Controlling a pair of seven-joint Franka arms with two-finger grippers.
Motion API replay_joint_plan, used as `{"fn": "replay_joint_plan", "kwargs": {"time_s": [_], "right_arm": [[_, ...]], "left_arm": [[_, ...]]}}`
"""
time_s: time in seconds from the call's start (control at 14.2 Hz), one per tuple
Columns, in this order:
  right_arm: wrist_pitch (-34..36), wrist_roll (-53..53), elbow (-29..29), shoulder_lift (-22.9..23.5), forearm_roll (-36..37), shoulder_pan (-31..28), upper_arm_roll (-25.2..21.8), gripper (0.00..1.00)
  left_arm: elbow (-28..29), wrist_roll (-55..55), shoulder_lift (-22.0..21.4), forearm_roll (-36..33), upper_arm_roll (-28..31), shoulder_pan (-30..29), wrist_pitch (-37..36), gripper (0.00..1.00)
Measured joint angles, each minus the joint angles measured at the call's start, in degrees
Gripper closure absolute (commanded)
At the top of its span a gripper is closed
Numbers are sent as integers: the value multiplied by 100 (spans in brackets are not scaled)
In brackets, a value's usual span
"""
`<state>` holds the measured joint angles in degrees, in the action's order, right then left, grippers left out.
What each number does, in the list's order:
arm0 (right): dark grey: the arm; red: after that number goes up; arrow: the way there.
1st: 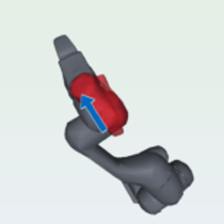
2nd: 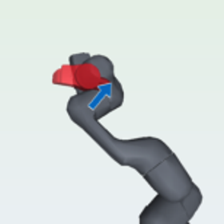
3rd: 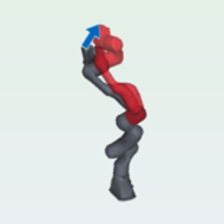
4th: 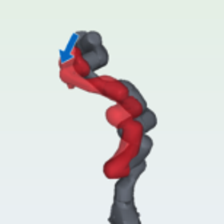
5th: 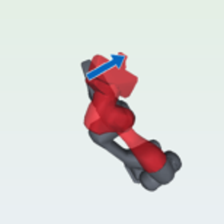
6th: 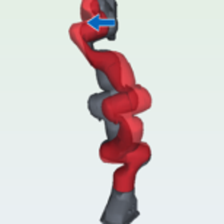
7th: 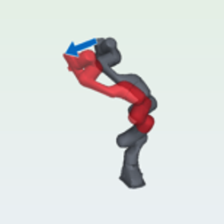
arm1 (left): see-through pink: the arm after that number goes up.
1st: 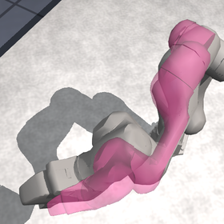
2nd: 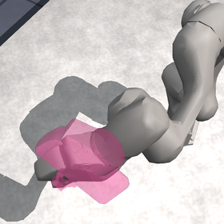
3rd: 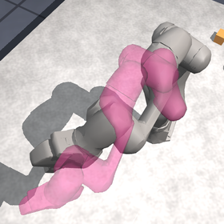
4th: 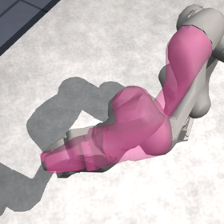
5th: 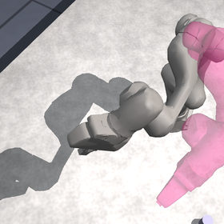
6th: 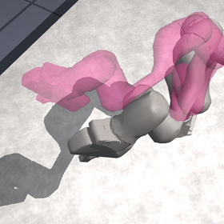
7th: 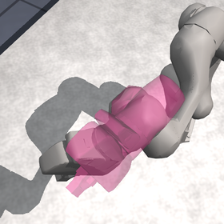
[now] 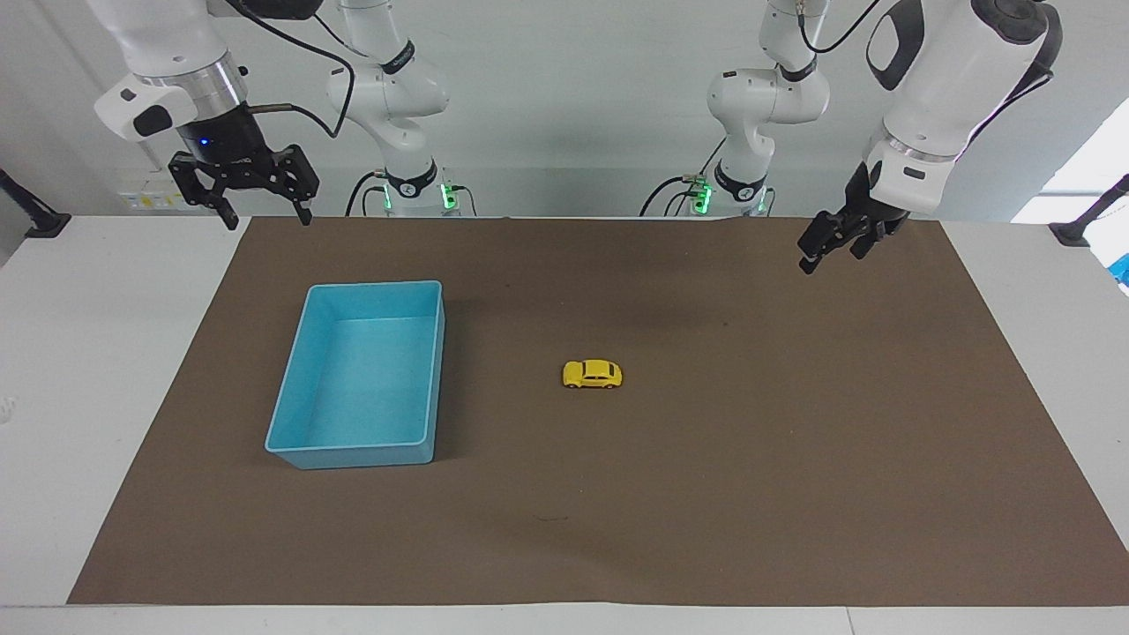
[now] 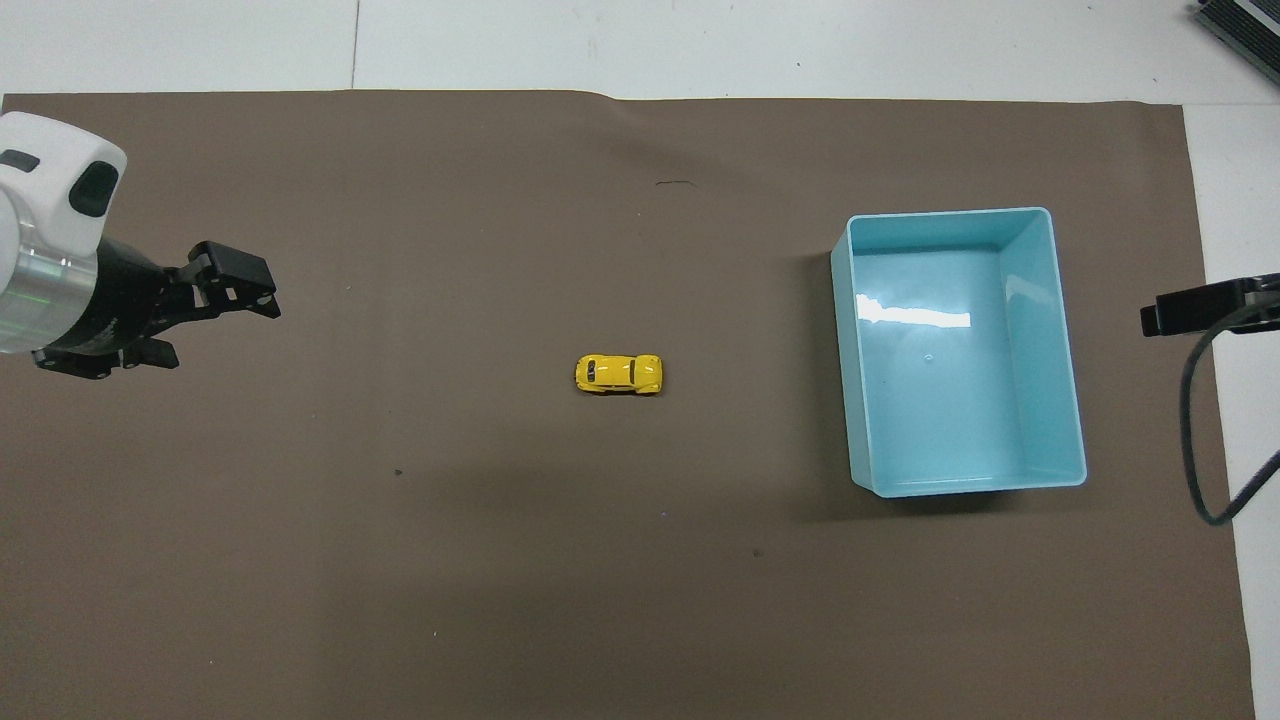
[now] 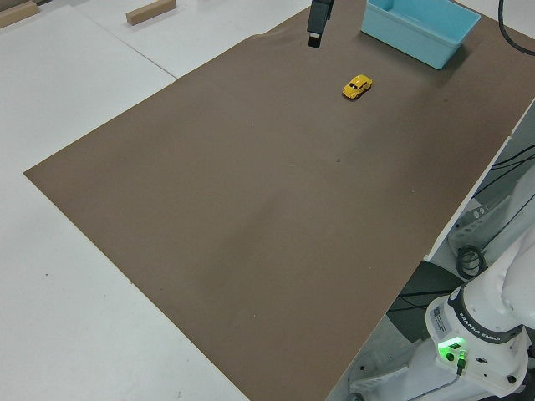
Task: Wind up and store yellow beetle car
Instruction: 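Reach the left gripper down to the yellow beetle car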
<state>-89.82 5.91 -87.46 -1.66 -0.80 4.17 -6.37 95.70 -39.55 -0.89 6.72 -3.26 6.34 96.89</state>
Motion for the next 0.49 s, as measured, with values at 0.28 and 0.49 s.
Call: {"fn": "replay_joint_plan", "kwargs": {"time_s": [0.28, 0.49], "right_arm": [[0, 0, 0, 0, 0, -2, -4, 0], [0, 0, 0, 0, 0, -4, -11, 0]], "left_arm": [[3, -2043, 18, 148, 1, 63, 176, 0], [11, -3444, 99, 151, -10, 296, 538, 0]]}}
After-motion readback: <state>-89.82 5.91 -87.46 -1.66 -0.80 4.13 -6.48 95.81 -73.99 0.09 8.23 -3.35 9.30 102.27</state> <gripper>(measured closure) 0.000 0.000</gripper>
